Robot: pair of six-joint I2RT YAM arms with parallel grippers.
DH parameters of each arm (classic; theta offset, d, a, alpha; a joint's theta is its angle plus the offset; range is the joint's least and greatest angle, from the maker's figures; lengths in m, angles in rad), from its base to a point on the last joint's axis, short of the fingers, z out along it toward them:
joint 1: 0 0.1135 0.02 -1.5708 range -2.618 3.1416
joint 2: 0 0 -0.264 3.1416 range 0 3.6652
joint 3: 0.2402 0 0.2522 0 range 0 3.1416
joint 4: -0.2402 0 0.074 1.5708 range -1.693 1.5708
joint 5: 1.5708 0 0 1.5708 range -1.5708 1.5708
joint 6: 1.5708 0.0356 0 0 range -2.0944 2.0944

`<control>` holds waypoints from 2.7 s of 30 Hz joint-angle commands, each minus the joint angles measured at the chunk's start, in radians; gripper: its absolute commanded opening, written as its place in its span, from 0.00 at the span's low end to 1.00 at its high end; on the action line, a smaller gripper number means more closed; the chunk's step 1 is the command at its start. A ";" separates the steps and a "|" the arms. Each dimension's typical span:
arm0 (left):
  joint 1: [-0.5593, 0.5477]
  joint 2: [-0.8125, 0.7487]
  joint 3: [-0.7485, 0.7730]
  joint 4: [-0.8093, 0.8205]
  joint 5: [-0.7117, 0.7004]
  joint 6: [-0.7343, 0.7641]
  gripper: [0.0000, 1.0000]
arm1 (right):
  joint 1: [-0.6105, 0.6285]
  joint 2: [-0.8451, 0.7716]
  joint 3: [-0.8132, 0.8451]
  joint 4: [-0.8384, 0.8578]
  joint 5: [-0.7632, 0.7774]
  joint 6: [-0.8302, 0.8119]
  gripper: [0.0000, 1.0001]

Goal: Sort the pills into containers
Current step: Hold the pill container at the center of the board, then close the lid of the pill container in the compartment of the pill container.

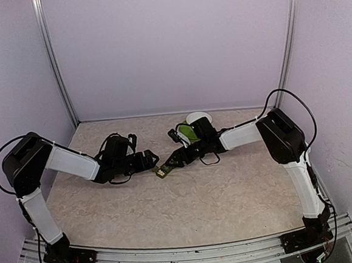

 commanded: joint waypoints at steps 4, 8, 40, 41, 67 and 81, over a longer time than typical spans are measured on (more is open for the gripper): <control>0.005 0.045 -0.022 0.136 0.055 -0.001 0.92 | -0.003 0.047 -0.014 0.054 -0.023 0.052 0.61; 0.005 0.056 -0.034 0.185 0.098 -0.002 0.91 | -0.003 0.052 -0.014 0.055 -0.022 0.055 0.52; -0.040 -0.059 -0.100 0.251 0.179 0.057 0.85 | 0.016 0.068 -0.017 0.037 0.012 0.074 0.29; -0.046 -0.059 -0.099 0.253 0.187 0.061 0.85 | 0.016 0.069 -0.011 0.034 0.012 0.075 0.30; -0.104 0.045 -0.059 0.221 0.287 0.065 0.81 | 0.016 0.093 0.041 -0.029 0.011 0.073 0.32; -0.107 0.100 -0.040 0.183 0.292 0.065 0.80 | 0.016 0.102 0.064 -0.057 0.013 0.068 0.33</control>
